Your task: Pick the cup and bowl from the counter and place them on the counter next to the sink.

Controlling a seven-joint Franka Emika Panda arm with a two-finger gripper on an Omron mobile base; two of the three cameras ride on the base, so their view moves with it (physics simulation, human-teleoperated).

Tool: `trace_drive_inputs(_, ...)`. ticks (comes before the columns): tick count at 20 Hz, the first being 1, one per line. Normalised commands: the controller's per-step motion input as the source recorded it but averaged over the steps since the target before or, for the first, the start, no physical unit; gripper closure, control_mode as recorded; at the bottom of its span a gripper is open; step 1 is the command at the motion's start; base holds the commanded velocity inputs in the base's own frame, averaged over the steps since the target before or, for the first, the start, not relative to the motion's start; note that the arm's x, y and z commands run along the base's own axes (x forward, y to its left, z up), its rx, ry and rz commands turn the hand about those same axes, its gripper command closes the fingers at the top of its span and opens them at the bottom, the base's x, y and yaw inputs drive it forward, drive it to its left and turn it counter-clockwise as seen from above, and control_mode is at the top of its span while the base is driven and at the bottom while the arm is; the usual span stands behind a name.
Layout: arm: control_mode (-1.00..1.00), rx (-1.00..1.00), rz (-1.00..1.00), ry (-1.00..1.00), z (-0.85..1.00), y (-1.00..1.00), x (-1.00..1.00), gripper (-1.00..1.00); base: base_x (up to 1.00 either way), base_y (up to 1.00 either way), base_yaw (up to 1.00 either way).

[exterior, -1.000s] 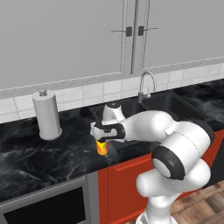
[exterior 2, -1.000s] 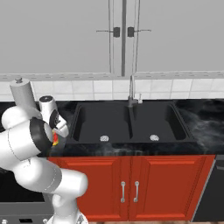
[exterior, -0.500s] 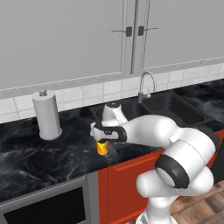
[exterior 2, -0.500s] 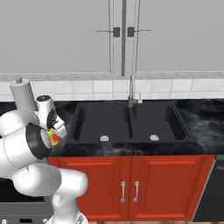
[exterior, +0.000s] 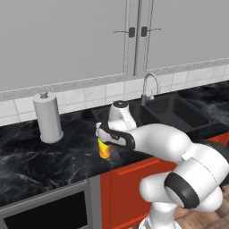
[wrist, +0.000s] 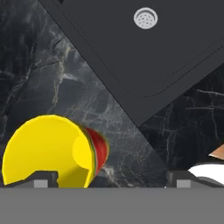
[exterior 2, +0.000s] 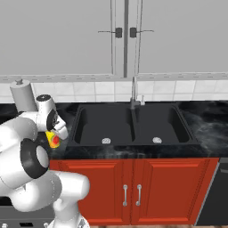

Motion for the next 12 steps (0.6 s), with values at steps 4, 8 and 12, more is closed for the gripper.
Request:
trace_drive_inputs(4,-1.00,0.00,-0.02,0.00,0.46,-0.18,0.02,-1.00,0.00,0.00,0.00)
trace_drive_inputs(8,-1.00,0.00,0.00,0.00,0.35,-0.25,-0.30,-1.00,0.00,0.00,0.00)
trace_drive_inputs(12,-1.00,0.00,0.02,0.00,0.16,-0.24,-0.71,-1.00,0.00,0.00,0.00)
